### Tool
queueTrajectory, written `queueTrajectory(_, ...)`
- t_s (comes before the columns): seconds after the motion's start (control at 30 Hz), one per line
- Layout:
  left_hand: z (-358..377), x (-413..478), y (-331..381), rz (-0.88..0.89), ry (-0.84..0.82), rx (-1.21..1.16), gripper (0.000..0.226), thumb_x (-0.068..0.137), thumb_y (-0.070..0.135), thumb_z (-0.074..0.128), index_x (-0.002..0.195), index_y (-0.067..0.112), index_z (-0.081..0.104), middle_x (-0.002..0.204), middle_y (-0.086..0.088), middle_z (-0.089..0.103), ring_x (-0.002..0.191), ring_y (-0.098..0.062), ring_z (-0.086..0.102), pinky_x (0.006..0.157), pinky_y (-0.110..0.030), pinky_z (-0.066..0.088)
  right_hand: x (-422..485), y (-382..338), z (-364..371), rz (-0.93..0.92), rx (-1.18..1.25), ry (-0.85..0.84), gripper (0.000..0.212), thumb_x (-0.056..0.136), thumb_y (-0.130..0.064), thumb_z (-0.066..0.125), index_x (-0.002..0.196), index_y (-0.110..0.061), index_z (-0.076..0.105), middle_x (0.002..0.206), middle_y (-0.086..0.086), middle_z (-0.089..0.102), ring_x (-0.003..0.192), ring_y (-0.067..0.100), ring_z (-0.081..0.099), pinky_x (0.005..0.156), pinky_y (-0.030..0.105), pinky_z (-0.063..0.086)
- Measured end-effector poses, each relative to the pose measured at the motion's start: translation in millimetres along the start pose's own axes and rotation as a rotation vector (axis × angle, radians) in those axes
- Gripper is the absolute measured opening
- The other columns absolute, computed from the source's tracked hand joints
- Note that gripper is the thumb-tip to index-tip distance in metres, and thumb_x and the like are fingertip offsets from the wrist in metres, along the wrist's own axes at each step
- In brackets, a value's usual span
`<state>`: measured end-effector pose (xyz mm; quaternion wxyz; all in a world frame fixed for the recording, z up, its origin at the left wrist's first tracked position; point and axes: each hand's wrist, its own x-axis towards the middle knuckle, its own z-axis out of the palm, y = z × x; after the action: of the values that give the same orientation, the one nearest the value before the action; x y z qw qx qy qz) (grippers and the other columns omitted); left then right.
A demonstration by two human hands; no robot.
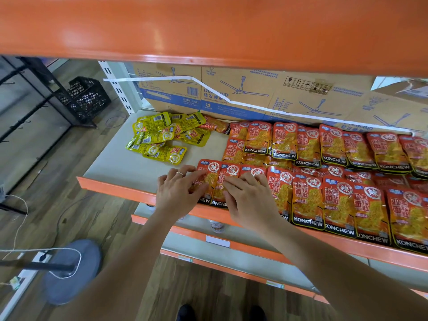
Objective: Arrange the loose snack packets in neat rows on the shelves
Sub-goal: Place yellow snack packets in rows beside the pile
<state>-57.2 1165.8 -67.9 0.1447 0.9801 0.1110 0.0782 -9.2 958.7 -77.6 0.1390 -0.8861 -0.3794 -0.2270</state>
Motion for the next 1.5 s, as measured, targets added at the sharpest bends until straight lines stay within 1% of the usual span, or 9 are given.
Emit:
queueTrajectory(0.17,0.1,0.0,3.1,-0.014,-0.003,0.031,0.053,0.085,0.070,0.036,0.128,0.049,0.061,0.124,0.018,0.055,0.118,-0.016,0.050,0.102,-0.041,0.027,1.0,1.6,-1.4,0.017,0.021,0.001,0.026,0.093,-0.030,0.052,0.096,-0.020,0.076,0.104,-0.010,0.073,0.087,0.021,0.059,0.079,0.038,0.036)
queueTrajectory(0.3,0.3,-14.8,14.2,-0.019,0.048,-0.008,0.054,0.090,0.064,0.031,0.130,0.041,0.060,0.130,0.015,0.052,0.118,-0.018,0.049,0.101,-0.039,0.023,4.3,-1.2,-17.1,0.002,0.073,-0.035,0.028,0.094,-0.032,0.049,0.106,-0.023,0.073,0.115,-0.007,0.070,0.099,0.022,0.061,0.086,0.040,0.033)
queueTrajectory(0.43,-27.2,-27.6,21.0,-0.061,0.228,-0.070,0.047,0.094,0.059,0.034,0.118,0.032,0.063,0.130,0.013,0.055,0.115,-0.020,0.054,0.097,-0.044,0.032,35.5,-10.5,-52.1,-0.056,0.173,0.009,0.026,0.093,-0.033,0.051,0.107,-0.025,0.072,0.122,-0.007,0.067,0.108,0.022,0.060,0.092,0.046,0.036)
queueTrajectory(0.57,-83.9,-35.9,20.7,-0.099,0.437,0.003,0.040,0.095,0.058,0.038,0.123,0.035,0.056,0.135,0.011,0.056,0.117,-0.020,0.054,0.095,-0.047,0.035,76.5,-33.1,-85.4,-0.094,0.266,0.017,0.022,0.090,-0.033,0.053,0.099,-0.025,0.072,0.124,-0.007,0.066,0.109,0.024,0.062,0.096,0.049,0.035)
queueTrajectory(0.7,-131.0,-52.5,16.1,-0.172,0.469,0.083,0.055,0.093,0.063,0.031,0.133,0.034,0.054,0.147,0.013,0.046,0.127,-0.020,0.048,0.101,-0.046,0.030,106.1,-59.1,-110.0,-0.121,0.309,-0.065,0.042,0.090,-0.045,0.044,0.120,-0.025,0.065,0.137,-0.007,0.058,0.122,0.023,0.055,0.100,0.055,0.037)
queueTrajectory(0.87,-171.4,-76.2,9.9,-0.215,0.562,0.146,0.057,0.091,0.064,0.031,0.132,0.032,0.054,0.147,0.013,0.045,0.129,-0.018,0.045,0.096,-0.043,0.032,128.5,-90.3,-133.8,-0.181,0.363,-0.092,0.055,0.088,-0.055,0.036,0.132,-0.029,0.057,0.143,-0.010,0.053,0.127,0.022,0.053,0.102,0.050,0.036)
queueTrajectory(1.17,-212.2,-86.9,-1.0,-0.304,0.552,0.223,0.064,0.085,0.067,0.028,0.136,0.035,0.050,0.151,0.013,0.041,0.134,-0.020,0.040,0.102,-0.046,0.029,157.1,-123.2,-154.1,-0.254,0.372,-0.097,0.053,0.090,-0.054,0.039,0.135,-0.028,0.052,0.139,-0.012,0.055,0.125,0.022,0.054,0.098,0.046,0.032)
queueTrajectory(1.37,-220.4,-81.4,-16.6,-0.312,0.502,0.231,0.052,0.094,0.055,0.051,0.141,0.034,0.046,0.155,0.012,0.035,0.138,-0.022,0.036,0.106,-0.047,0.026,179.1,-128.7,-156.8,-0.214,0.368,-0.127,0.049,0.097,-0.046,0.050,0.142,-0.027,0.047,0.144,-0.006,0.053,0.131,0.025,0.047,0.104,0.048,0.030)
queueTrajectory(1.5,-213.2,-67.6,-36.5,-0.295,0.442,0.212,0.054,0.096,0.055,0.050,0.144,0.034,0.042,0.157,0.012,0.031,0.141,-0.021,0.030,0.109,-0.049,0.024,191.1,-133.3,-140.6,-0.198,0.316,-0.157,0.048,0.097,-0.047,0.048,0.141,-0.028,0.048,0.143,-0.006,0.053,0.130,0.025,0.047,0.103,0.047,0.029)
